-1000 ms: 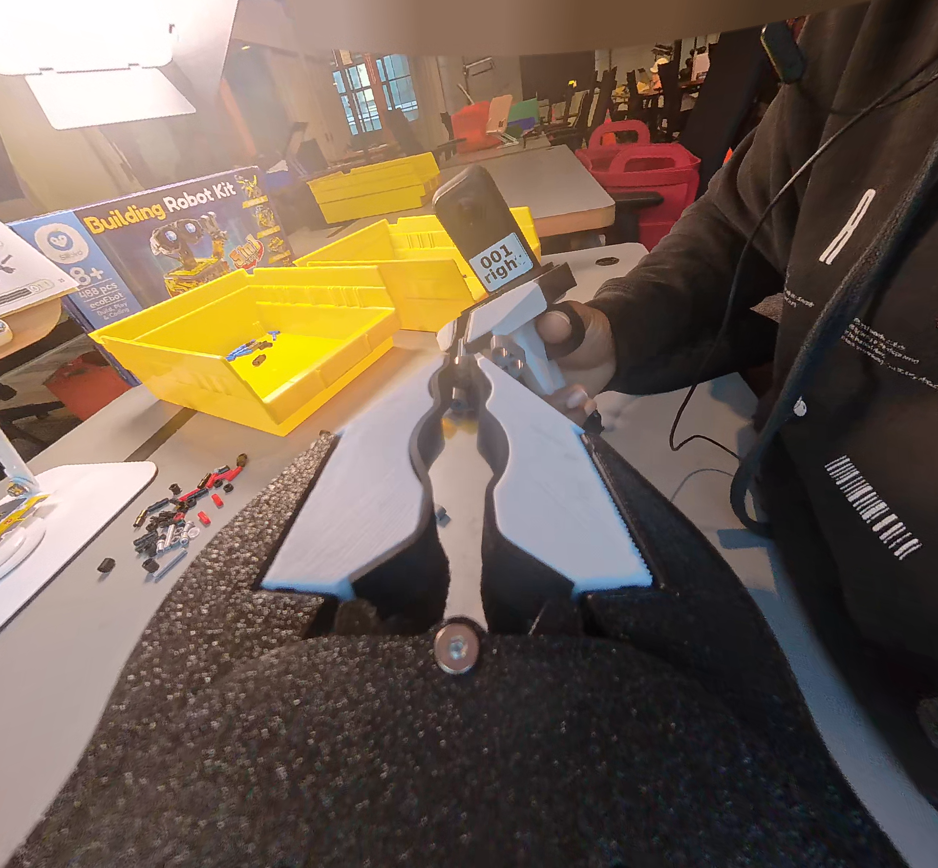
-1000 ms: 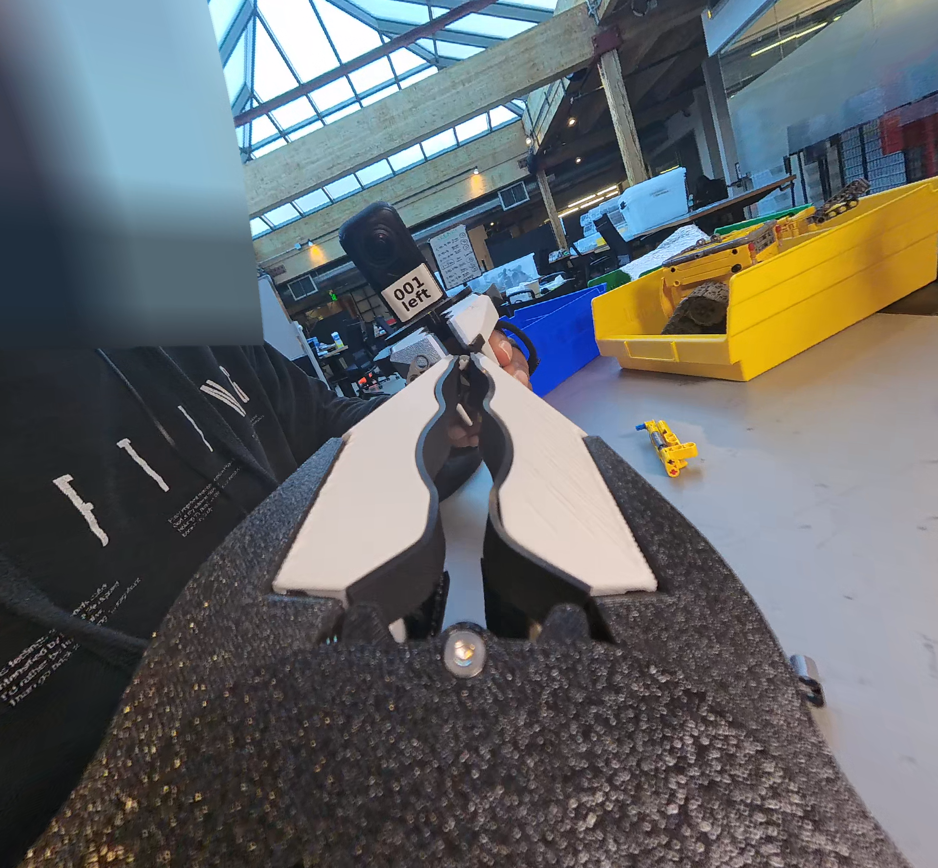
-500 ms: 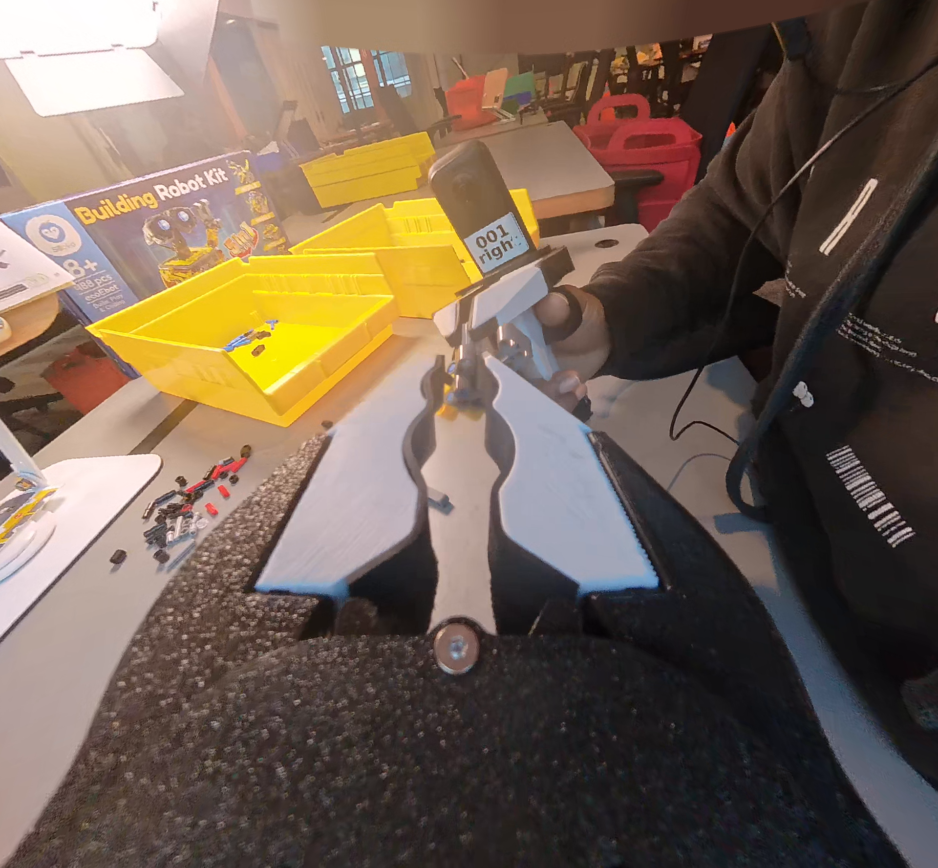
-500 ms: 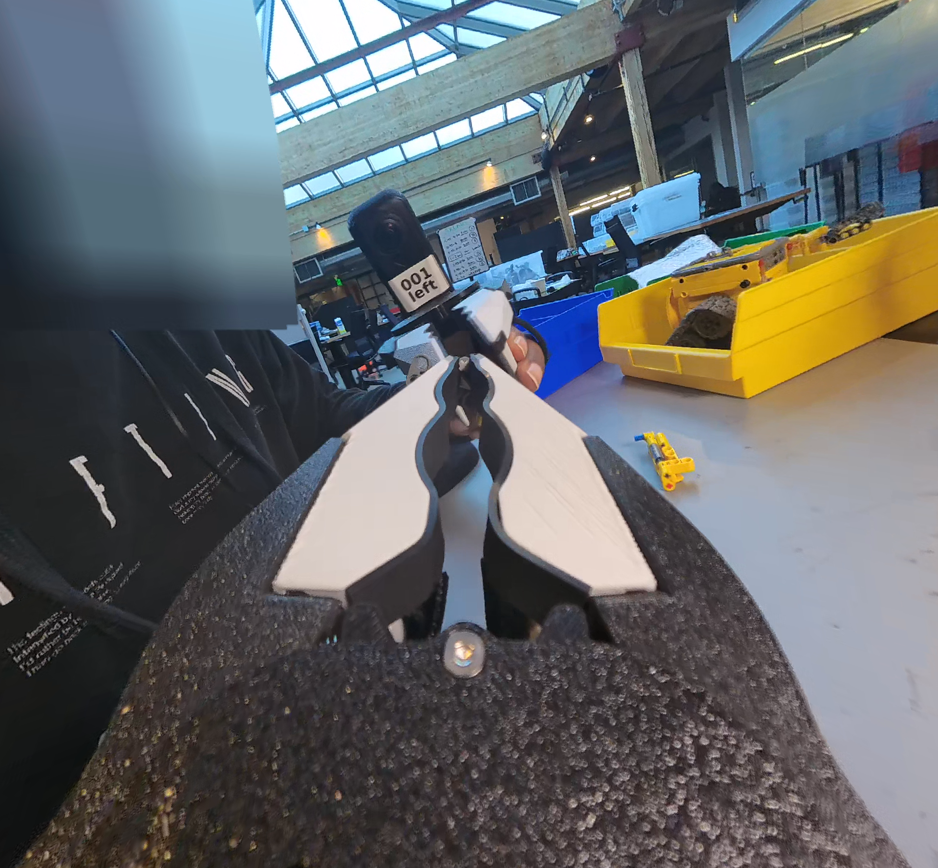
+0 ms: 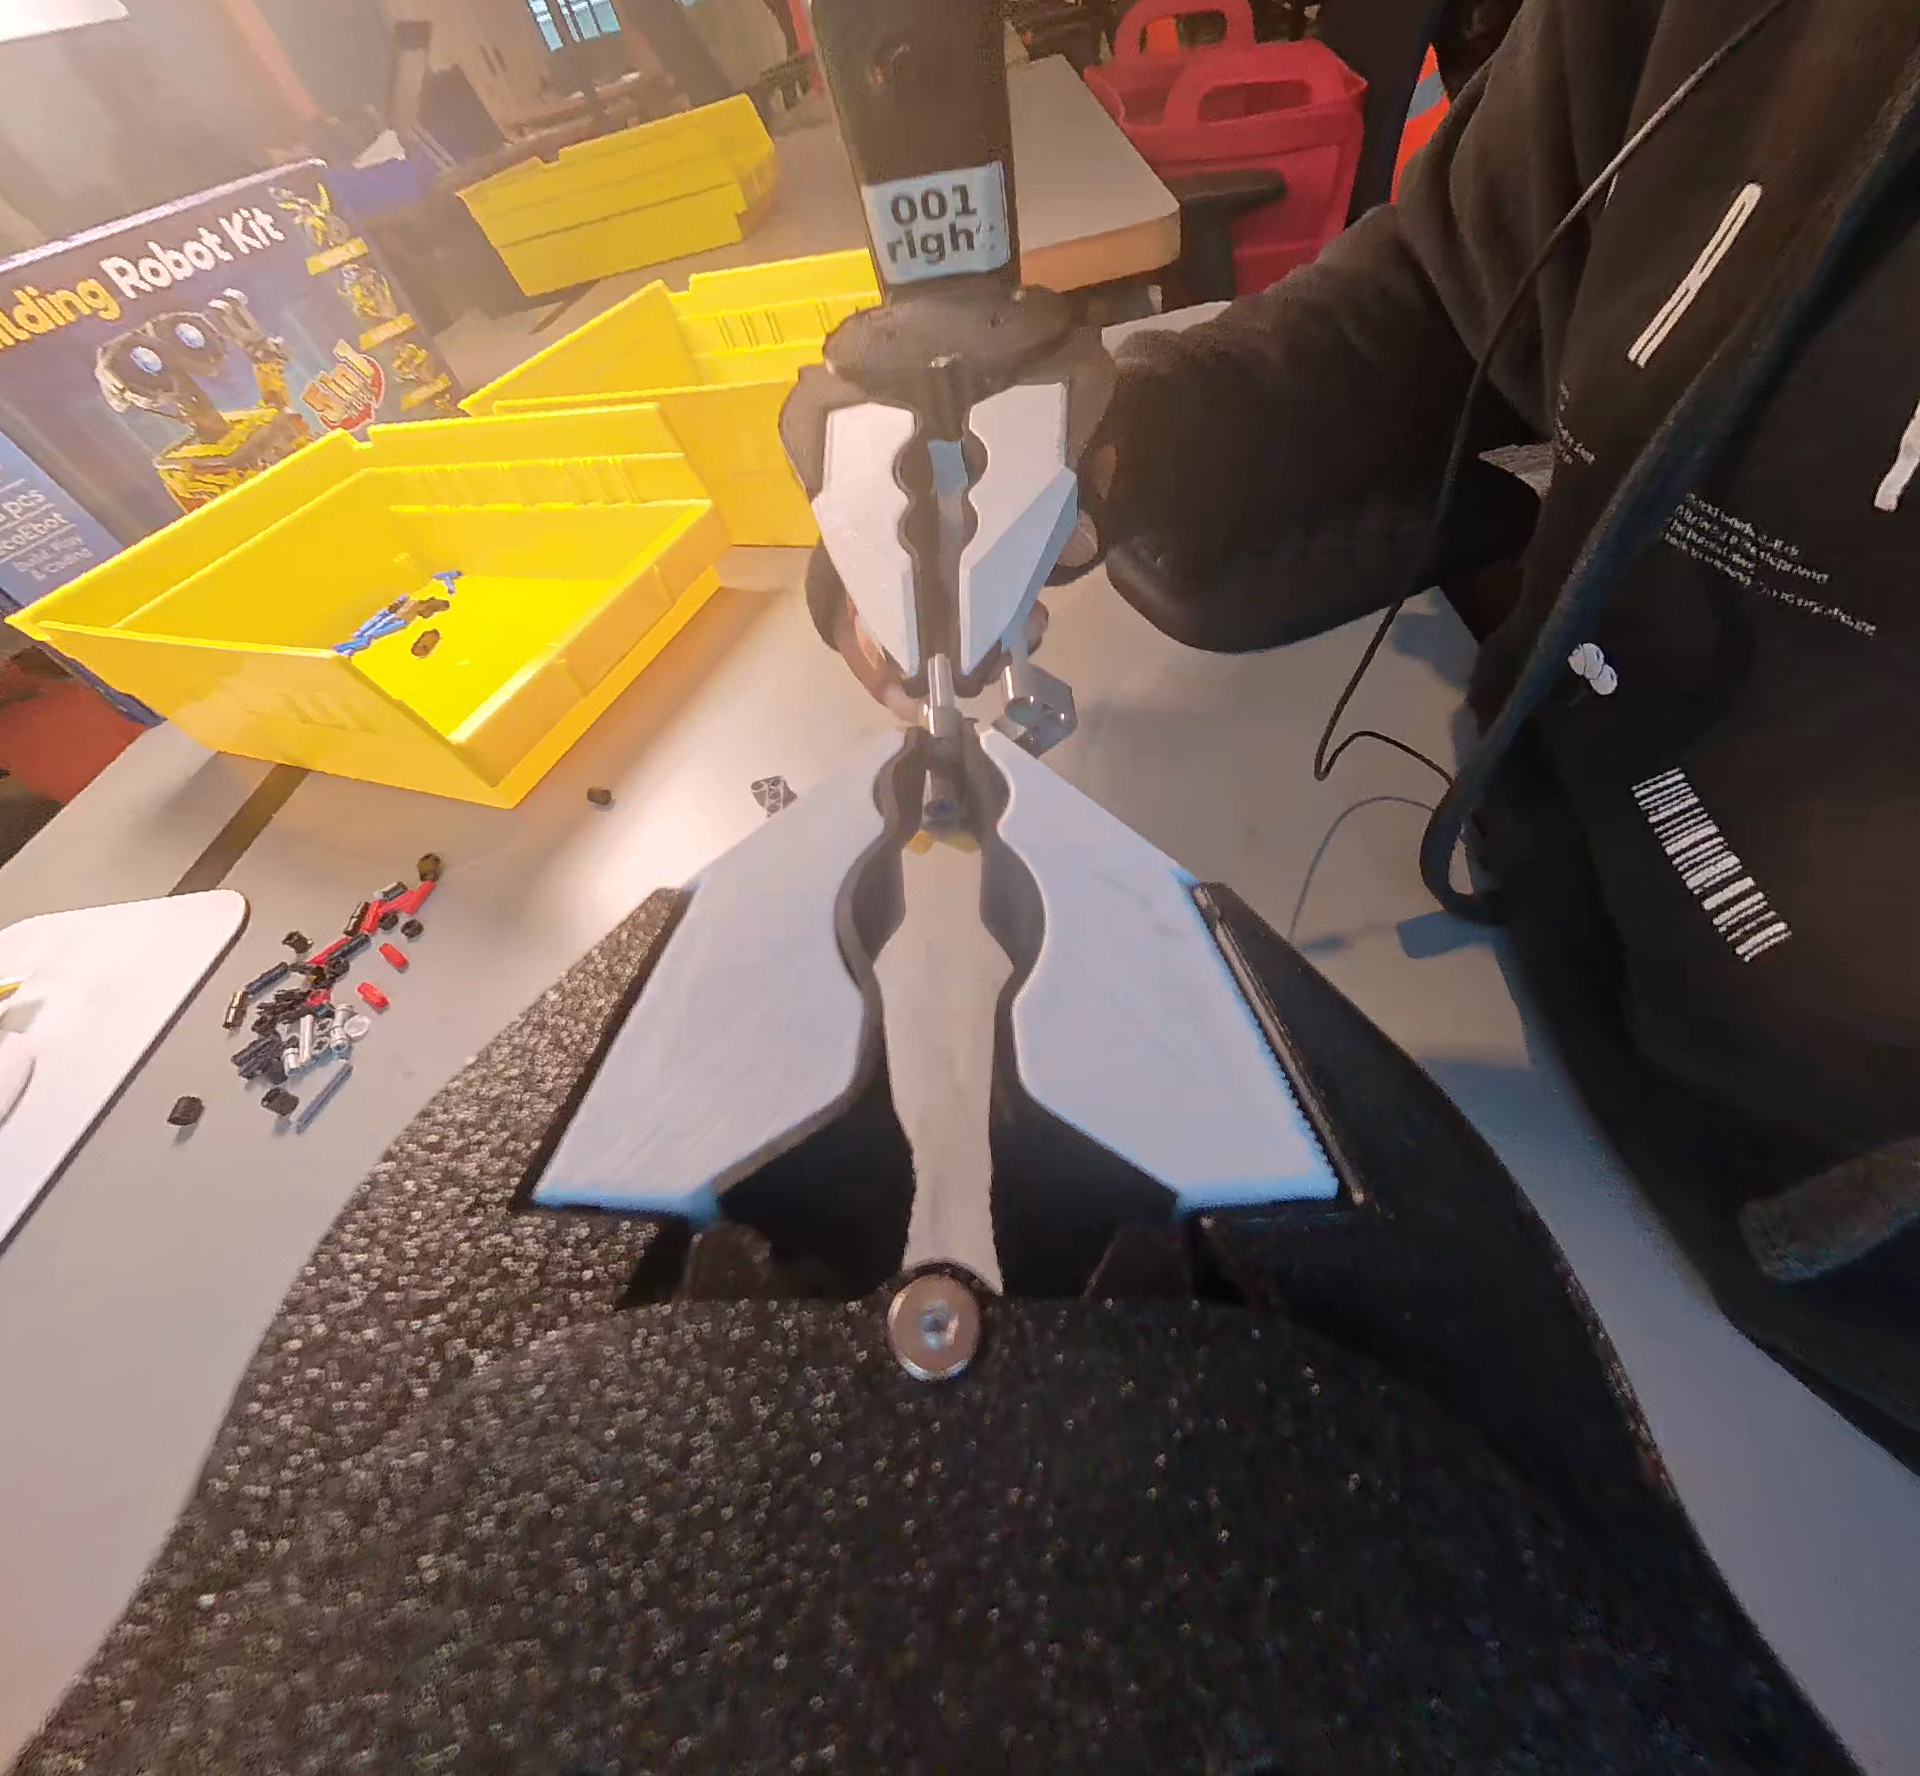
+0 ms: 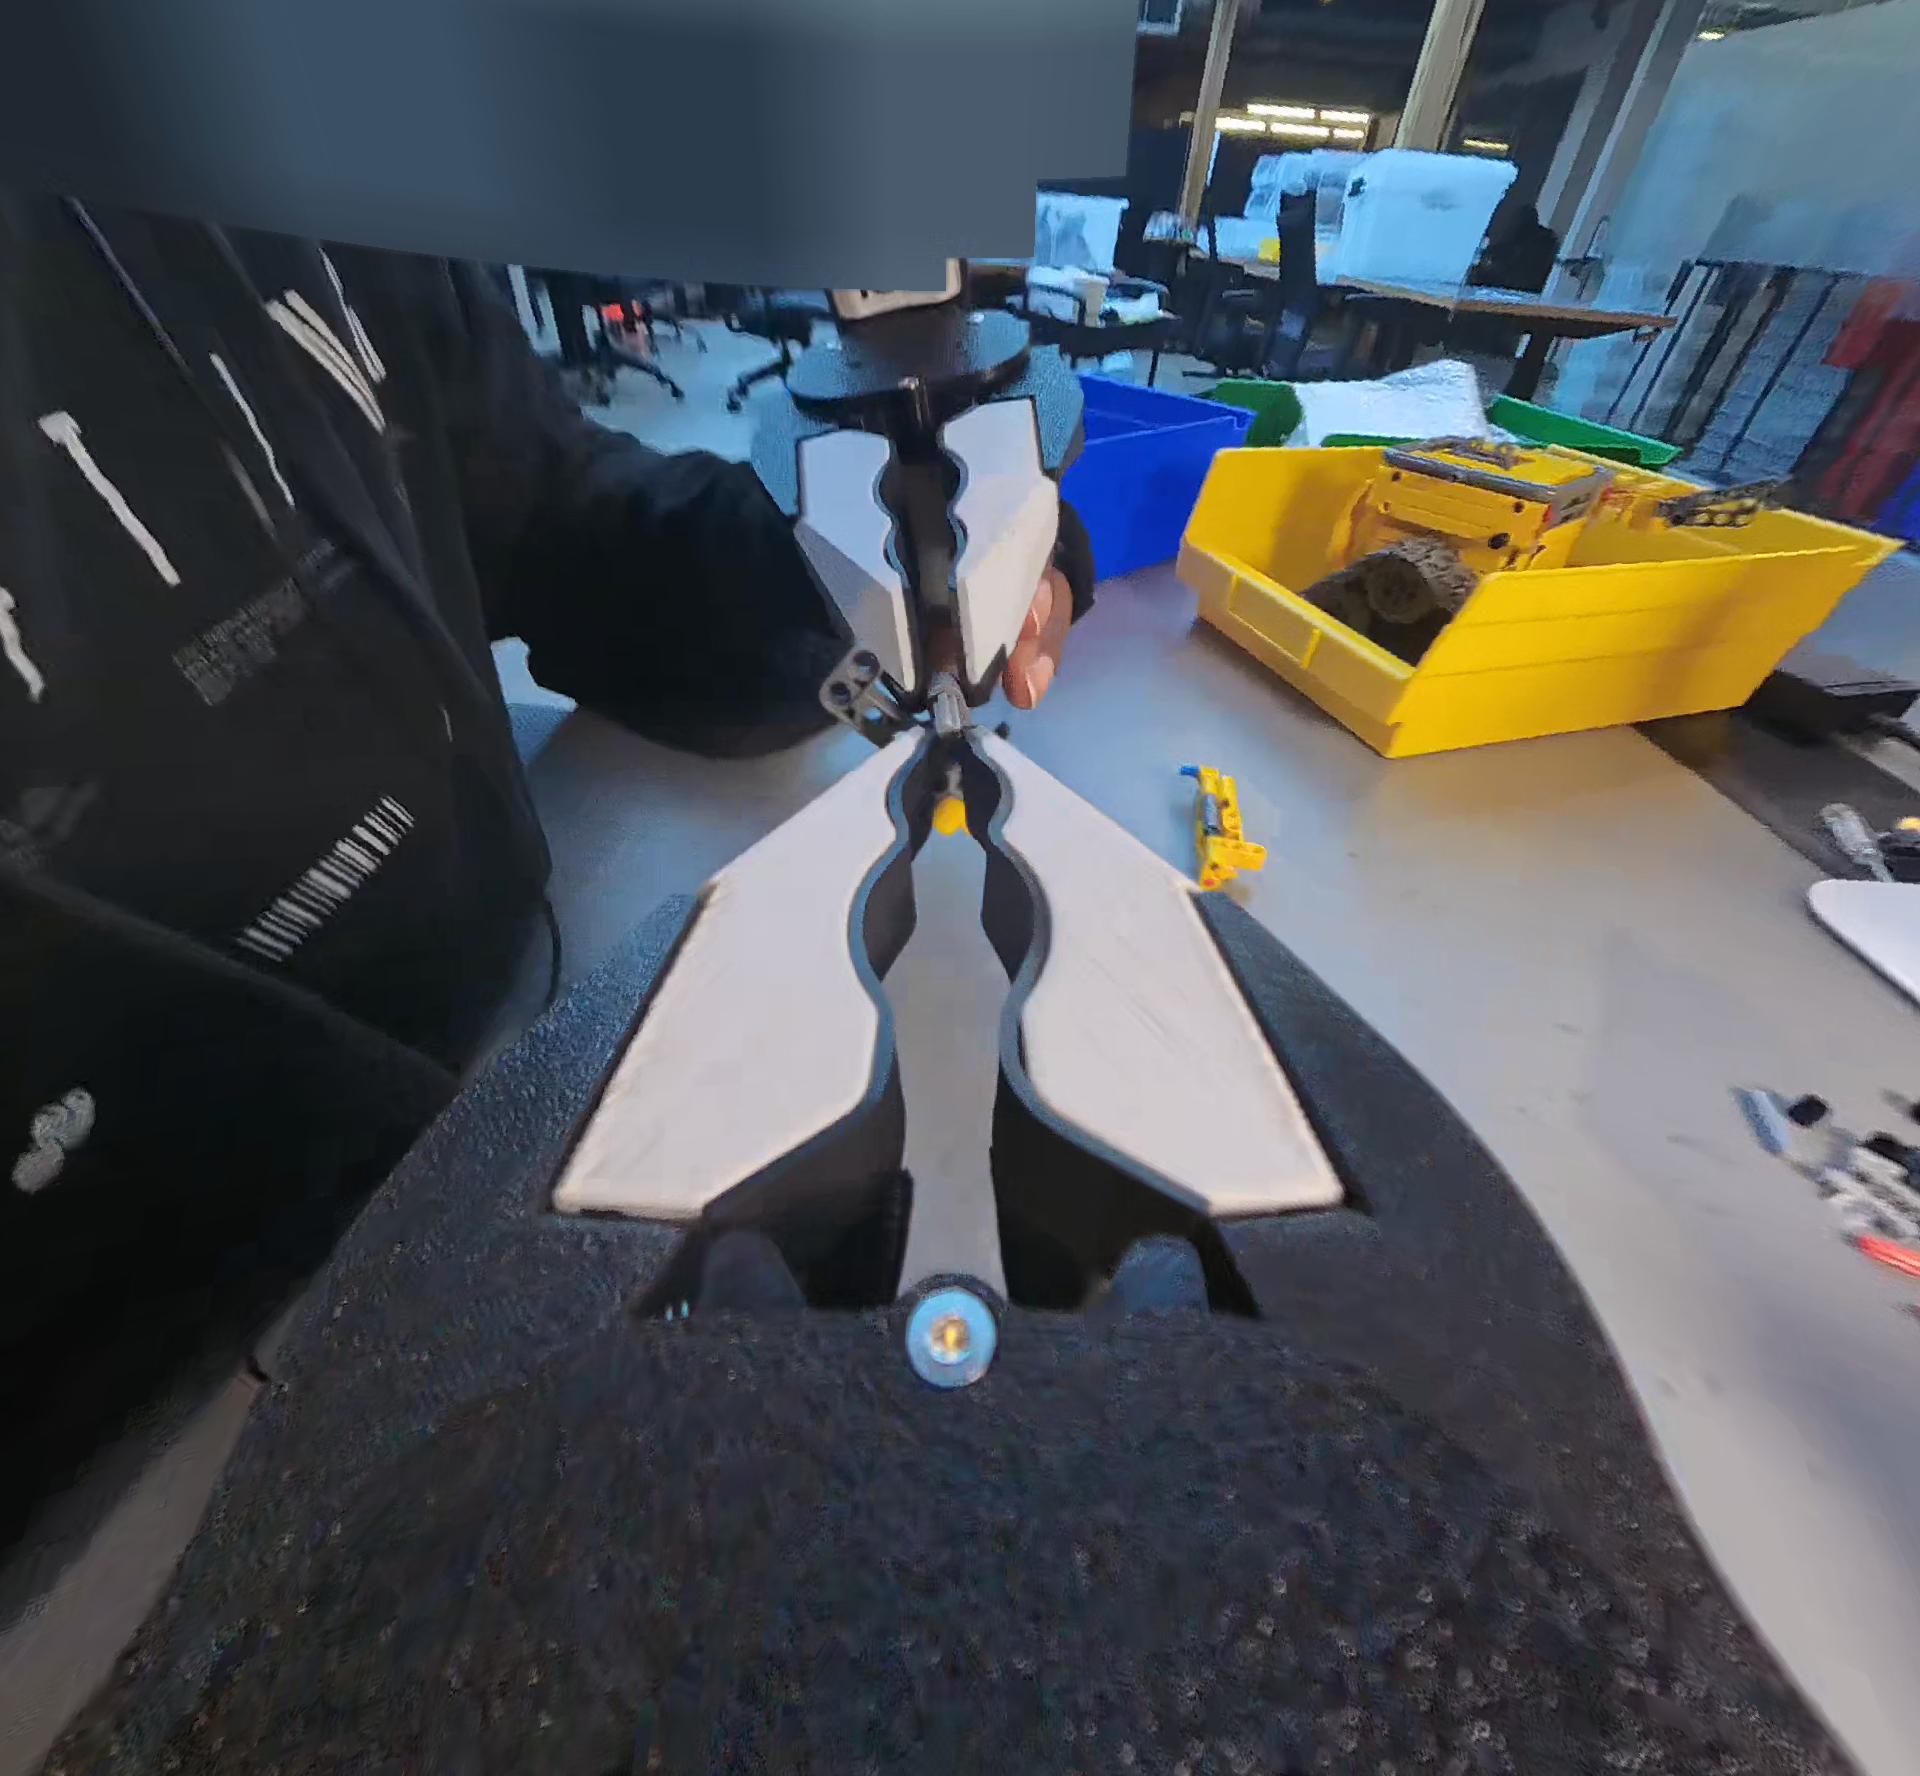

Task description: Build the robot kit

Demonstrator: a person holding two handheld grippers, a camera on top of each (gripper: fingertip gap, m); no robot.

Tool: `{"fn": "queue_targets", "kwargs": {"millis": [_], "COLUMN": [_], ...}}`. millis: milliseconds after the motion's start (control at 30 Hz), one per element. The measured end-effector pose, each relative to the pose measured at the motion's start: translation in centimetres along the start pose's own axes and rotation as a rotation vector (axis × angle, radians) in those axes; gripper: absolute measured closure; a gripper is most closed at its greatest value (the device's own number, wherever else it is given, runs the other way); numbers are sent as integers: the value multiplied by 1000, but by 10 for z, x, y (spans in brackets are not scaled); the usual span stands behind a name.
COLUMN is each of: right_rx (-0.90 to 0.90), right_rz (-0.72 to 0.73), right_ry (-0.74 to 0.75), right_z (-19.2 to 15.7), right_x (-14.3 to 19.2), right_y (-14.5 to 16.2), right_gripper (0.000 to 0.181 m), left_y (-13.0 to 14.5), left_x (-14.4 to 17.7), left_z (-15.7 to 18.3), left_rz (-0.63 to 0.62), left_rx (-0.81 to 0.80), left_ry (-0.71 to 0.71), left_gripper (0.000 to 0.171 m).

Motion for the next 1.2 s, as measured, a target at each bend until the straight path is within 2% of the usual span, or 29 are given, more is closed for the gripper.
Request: {"fn": "queue_targets", "kwargs": {"millis": [300,467,600,1200], "right_rx": [143,146,153,146], "right_rz": [-101,-91,-86,-161], "right_ry": [40,27,28,23], "right_z": [-4,-6,-7,-6], "right_x": [-1,0,-2,-3], "right_y": [11,11,11,20], "right_gripper": [176,172,176,179], "left_y": [5,8,9,22], "left_x": [-3,-2,-4,-10], "left_z": [6,5,7,11], "left_rz": [-25,-29,-36,-103], "left_rx": [17,26,27,28], "left_ry": [49,52,63,64], "left_gripper": [166,166,166,167]}}
Point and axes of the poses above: each gripper's, where its closed fingertips meet, x back along the fingers, y out of its underside, z = x × y across the jaws, the point moved 4 cm from there along x, back along the fingers, and after that the axes turned 6 degrees about -x, right-handed, at the moved point
